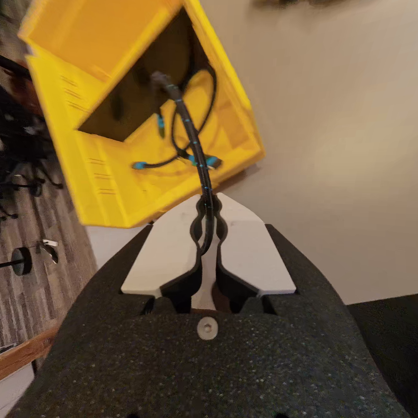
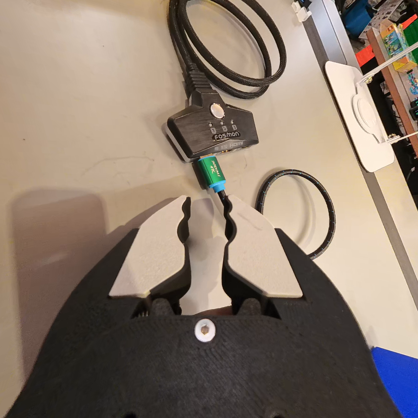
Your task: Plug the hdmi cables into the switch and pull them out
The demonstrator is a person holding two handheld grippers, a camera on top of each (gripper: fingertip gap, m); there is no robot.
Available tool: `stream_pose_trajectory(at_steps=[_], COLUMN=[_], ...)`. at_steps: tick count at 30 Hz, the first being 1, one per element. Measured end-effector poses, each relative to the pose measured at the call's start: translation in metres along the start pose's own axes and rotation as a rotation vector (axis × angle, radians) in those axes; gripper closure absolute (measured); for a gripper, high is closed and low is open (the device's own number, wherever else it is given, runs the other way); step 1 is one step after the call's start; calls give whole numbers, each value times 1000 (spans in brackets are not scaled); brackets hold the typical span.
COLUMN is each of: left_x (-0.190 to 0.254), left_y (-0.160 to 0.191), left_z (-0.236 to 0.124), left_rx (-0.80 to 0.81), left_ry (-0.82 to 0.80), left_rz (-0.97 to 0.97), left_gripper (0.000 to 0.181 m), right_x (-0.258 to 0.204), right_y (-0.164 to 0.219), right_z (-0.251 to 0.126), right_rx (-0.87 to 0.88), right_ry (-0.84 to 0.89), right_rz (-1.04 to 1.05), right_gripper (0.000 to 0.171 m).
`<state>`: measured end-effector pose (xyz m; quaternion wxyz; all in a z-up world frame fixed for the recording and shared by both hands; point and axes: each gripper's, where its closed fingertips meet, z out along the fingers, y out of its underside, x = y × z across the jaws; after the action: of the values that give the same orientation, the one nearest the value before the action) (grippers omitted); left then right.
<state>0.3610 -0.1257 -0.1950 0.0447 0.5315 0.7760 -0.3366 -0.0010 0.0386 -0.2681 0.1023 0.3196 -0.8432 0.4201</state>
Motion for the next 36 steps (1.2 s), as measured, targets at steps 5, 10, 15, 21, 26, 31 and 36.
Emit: stream_pose_trajectory(at_steps=[5,10,15,21,26,31,36], left_x=[-53,-52,-45,-54,-61,-34,20], left_y=[-45,-92,-109,-110,-119,-178,-261], left_z=[-40,-59,-55,-65,-100,-120,-97], left_rx=[224,343,256,241,376,667,891], left_ry=[-153,-134,-112,-146,-160,-59,68], left_rz=[-43,1,111,137,90,71,41], left_gripper=[174,174,175,175,175,175,175], right_x=[-2,-1,0,-1,-4,-7,8], right_y=[-4,-6,-4,-6,-8,-12,-16], right_z=[-1,-1,-1,-2,-2,-2,-9], right_rx=[11,31,29,35,43,69,111], right_ry=[3,2,7,7,-6,-26,29], right_rz=[-16,-6,-16,-31,-35,-14,19], right_gripper=[143,143,143,143,143,143,143])
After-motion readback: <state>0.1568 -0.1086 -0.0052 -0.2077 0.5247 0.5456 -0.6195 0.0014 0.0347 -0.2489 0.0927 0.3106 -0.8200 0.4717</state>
